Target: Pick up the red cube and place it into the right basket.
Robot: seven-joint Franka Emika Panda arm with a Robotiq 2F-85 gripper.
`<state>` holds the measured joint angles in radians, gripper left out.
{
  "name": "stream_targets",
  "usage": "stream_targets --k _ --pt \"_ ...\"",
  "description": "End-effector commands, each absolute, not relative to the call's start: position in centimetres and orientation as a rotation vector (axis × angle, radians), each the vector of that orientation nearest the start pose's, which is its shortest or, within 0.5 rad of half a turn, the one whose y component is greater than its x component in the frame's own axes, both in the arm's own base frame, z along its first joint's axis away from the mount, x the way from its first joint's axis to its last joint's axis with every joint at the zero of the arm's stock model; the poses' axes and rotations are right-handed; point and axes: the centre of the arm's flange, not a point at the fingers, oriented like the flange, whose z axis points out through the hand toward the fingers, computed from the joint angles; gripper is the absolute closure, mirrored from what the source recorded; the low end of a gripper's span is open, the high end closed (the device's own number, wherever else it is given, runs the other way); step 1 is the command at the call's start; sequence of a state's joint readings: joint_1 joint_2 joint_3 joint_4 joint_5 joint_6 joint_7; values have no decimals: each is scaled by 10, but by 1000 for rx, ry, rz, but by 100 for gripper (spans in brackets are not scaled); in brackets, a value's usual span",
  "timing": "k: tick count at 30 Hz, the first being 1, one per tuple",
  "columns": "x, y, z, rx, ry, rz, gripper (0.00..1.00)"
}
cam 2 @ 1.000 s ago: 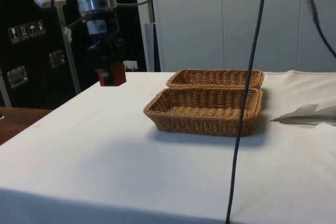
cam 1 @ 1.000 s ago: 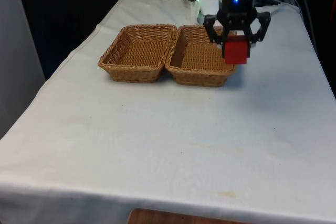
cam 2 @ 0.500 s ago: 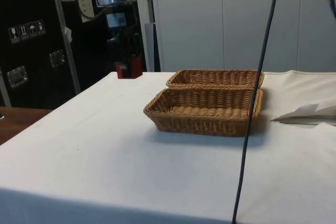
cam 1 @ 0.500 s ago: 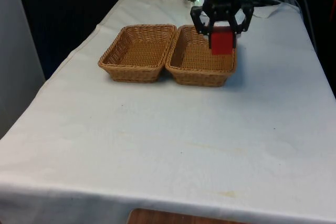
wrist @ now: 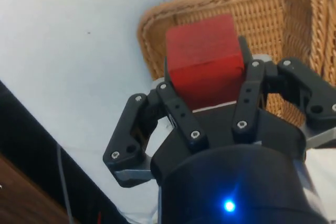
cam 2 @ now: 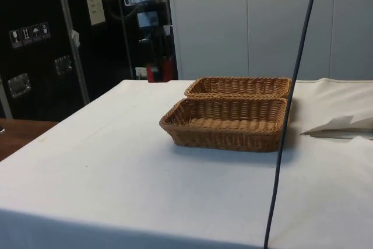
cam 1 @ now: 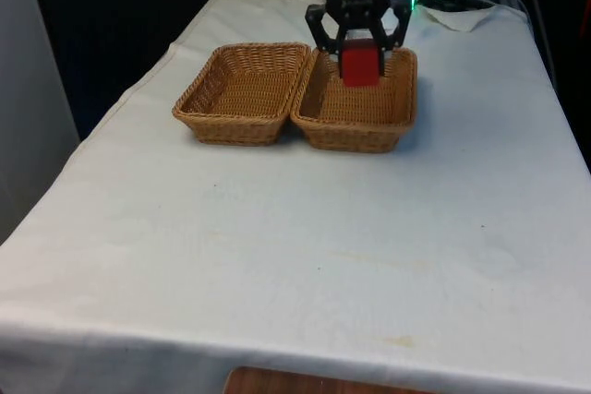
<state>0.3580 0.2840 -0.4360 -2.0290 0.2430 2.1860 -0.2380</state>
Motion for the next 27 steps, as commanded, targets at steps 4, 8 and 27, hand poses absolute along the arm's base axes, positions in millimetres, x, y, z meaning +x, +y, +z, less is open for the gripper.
stream_targets --k 4,8,27 --pt "576 -39 311 -3053 -36 127 99" --pt "566 -56 308 -3059 -47 118 99" --pt "542 -109 288 -3066 -80 161 99"
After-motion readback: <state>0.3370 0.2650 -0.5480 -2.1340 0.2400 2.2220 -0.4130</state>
